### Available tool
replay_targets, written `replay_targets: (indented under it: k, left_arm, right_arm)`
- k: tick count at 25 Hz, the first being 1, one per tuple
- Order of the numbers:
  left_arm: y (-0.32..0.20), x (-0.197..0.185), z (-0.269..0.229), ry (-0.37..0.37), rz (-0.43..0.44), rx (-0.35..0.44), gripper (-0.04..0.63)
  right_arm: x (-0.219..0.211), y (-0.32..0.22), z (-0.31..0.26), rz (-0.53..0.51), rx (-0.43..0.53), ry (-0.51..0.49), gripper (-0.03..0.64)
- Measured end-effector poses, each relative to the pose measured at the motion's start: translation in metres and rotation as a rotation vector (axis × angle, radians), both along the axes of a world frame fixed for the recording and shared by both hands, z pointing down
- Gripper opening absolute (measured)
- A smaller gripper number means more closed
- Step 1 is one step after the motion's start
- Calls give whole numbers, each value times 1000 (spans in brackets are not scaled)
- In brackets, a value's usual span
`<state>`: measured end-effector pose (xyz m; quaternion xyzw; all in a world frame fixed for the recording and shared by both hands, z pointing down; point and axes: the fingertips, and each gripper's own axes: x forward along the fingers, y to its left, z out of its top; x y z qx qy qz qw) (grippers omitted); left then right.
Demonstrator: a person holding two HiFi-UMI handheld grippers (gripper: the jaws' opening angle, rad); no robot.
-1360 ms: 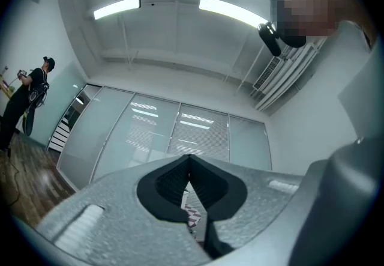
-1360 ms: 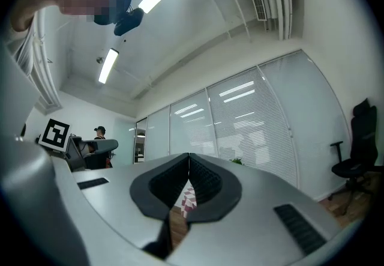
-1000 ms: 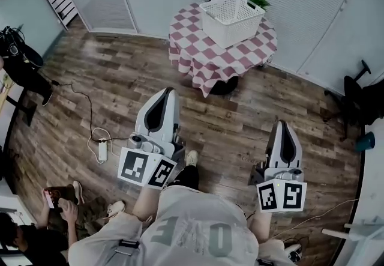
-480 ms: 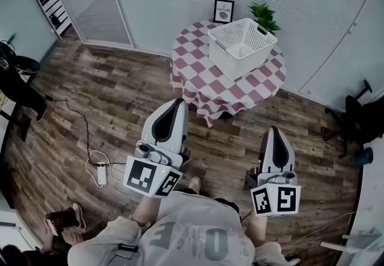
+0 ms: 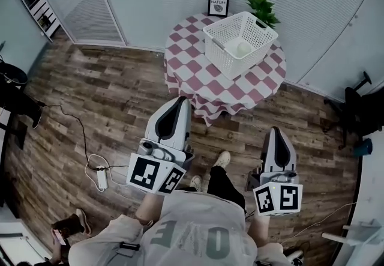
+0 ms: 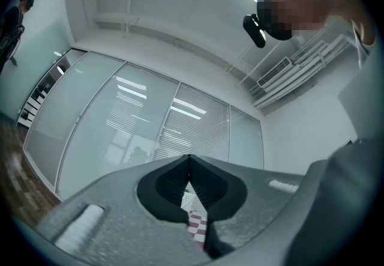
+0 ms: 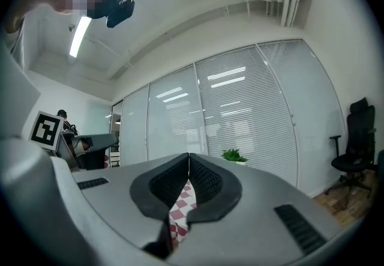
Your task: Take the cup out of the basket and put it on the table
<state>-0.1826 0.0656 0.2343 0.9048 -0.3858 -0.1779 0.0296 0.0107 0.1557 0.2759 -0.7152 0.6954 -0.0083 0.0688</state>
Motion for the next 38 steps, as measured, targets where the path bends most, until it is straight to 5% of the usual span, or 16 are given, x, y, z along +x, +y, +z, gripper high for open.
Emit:
replay_targets:
  k: [7,14,27,38]
  left_arm:
    - [-35,31,5,-11,-14,23,5]
    - [-125,90,9,-59,-9,15,5]
    - [-305,186,-22,-28,-98,19,5]
    - [-376,227,-15,-94,-127,-26,5]
  right_arm:
    - [23,-50,9,-51,34,5,9]
    - [77,-145,9,-71,59,-1,9]
    - [200,-330,-15,-136,15,60,9]
    - [256,-407,7,-151,-49,2,9]
